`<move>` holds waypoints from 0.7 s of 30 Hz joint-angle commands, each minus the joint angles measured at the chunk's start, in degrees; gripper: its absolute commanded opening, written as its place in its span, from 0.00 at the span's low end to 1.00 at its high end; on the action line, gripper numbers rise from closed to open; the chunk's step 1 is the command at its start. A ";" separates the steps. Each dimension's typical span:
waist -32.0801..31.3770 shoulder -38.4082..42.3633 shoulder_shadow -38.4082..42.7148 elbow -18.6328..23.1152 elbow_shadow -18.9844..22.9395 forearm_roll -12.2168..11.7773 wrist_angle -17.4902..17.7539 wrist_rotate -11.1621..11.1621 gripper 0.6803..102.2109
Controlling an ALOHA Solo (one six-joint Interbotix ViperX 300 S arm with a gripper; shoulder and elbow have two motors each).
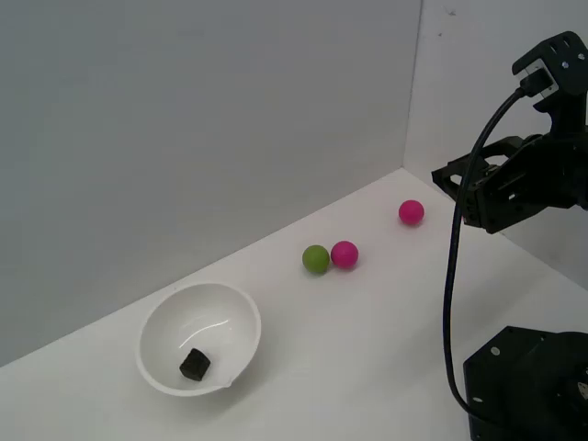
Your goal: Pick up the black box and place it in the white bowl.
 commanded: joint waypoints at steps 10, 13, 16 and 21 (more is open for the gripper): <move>0.44 2.72 3.08 0.53 0.44 -0.26 0.18 0.26 0.30; 0.44 3.78 3.96 0.62 0.53 -0.26 0.18 0.26 0.30; 0.44 4.13 4.22 0.70 0.62 -0.26 0.26 0.26 0.30; 0.44 4.13 4.22 0.70 0.62 -0.26 0.26 0.26 0.30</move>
